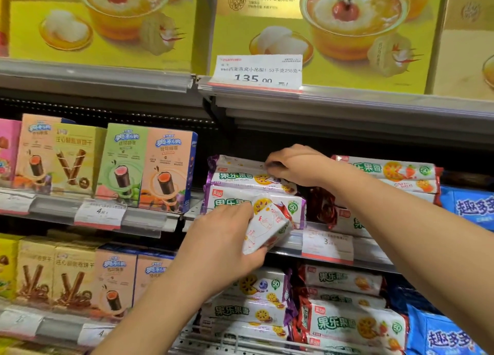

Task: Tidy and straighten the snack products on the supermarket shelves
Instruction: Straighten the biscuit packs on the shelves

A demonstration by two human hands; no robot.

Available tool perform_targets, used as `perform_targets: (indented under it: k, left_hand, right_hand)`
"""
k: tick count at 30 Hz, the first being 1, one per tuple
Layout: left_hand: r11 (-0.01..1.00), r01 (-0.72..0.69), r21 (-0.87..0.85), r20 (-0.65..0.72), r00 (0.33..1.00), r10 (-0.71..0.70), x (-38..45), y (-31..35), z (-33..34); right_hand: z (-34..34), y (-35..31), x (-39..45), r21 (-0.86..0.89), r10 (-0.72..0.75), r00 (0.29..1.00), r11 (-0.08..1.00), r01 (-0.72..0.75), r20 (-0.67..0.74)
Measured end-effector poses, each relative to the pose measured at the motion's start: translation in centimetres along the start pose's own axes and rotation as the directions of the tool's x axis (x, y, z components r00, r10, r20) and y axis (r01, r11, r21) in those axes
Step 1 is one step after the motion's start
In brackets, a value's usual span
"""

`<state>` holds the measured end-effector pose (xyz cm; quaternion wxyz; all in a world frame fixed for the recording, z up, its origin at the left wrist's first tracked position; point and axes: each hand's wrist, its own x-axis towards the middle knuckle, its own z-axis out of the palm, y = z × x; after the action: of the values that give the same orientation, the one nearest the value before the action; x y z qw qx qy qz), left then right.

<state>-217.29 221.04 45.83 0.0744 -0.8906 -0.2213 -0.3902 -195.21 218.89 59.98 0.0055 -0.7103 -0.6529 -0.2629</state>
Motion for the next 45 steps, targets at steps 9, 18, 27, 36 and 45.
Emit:
perform_targets:
  k: [9,18,27,36,45]
  left_hand:
    - [0.999,-0.005,-0.032,-0.034,0.999,0.004,0.0,-0.2,0.3]
    - [1.000,0.004,-0.025,-0.028,1.000,-0.004,-0.1,-0.1,0.3]
    - [0.999,0.018,-0.026,-0.021,1.000,-0.018,-0.1,0.2,0.1]
    - [1.000,0.014,-0.027,-0.021,1.000,-0.014,-0.1,-0.1,0.2]
    - [0.999,0.030,-0.028,-0.024,0.999,-0.030,-0.3,-0.1,0.4]
  right_hand:
    - [-0.4,0.8,1.5,0.012,-0.010,0.999,1.000,0.010,0.049]
    - [-1.5,0.9,2.6,0.017,-0.040,0.995,0.999,0.038,0.096]
    - [-1.7,1.1,2.1,0.085,-0.024,0.999,0.996,0.022,0.032]
    - [-2.8,1.6,2.9,0.062,0.023,0.999,0.998,-0.021,-0.040]
    - [-0.5,1.1,3.0,0.121,0.037,0.999,0.992,-0.035,-0.016]
